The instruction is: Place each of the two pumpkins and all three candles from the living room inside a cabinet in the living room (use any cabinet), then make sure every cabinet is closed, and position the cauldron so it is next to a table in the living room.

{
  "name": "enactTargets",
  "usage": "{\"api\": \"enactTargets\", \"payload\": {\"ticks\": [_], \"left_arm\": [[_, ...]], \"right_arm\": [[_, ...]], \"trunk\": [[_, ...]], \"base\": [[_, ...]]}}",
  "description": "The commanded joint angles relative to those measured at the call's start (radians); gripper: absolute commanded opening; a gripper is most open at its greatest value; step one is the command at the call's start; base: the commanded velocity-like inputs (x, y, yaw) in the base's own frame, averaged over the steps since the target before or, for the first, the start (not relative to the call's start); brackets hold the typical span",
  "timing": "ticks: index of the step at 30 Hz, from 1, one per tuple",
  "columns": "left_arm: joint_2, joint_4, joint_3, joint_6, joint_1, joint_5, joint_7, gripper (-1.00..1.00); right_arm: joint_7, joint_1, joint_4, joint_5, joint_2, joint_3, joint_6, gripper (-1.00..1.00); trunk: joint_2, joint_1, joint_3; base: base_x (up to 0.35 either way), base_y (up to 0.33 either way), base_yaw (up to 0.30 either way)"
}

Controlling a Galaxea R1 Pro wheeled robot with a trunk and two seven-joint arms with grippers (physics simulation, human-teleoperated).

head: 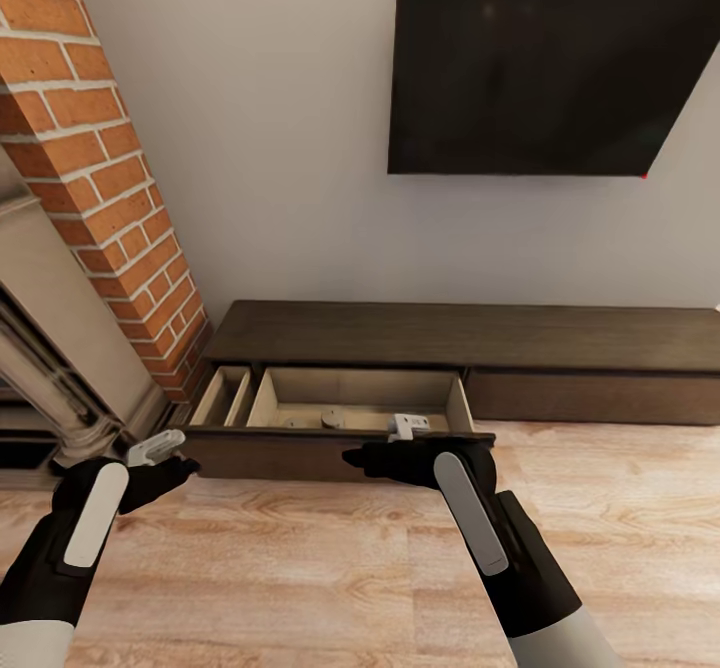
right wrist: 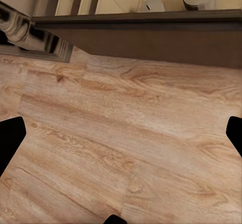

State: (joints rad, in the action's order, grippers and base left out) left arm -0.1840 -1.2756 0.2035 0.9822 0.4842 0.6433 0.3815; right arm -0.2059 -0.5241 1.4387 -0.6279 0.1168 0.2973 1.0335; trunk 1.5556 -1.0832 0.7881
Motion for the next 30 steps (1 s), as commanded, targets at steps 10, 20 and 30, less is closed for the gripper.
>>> {"api": "enactTargets", "payload": {"ticks": [10, 20, 30], "left_arm": [[0.021, 0.078, -0.159, -0.072, 0.001, -0.001, 0.010, 1.00], [0.027, 0.347, -0.335, -0.404, 0.001, -0.008, 0.007, 1.00], [0.028, 0.507, -0.476, -0.657, 0.001, -0.005, 0.004, 1.00]], "right_arm": [[-0.012, -0.001, 0.006, -0.010, 0.000, 0.000, 0.012, 1.00], [-0.012, 0.057, -0.029, 0.002, -0.004, 0.003, 0.003, 1.00], [-0.011, 0.095, -0.229, 0.065, -0.004, 0.026, -0.157, 1.00]], "trunk": [[0.071, -0.038, 0.032], [0.141, -0.077, 0.064], [0.211, -0.115, 0.095]], "base": [[0.000, 0.000, 0.000], [0.000, 0.000, 0.000], [0.000, 0.000, 0.000]]}}
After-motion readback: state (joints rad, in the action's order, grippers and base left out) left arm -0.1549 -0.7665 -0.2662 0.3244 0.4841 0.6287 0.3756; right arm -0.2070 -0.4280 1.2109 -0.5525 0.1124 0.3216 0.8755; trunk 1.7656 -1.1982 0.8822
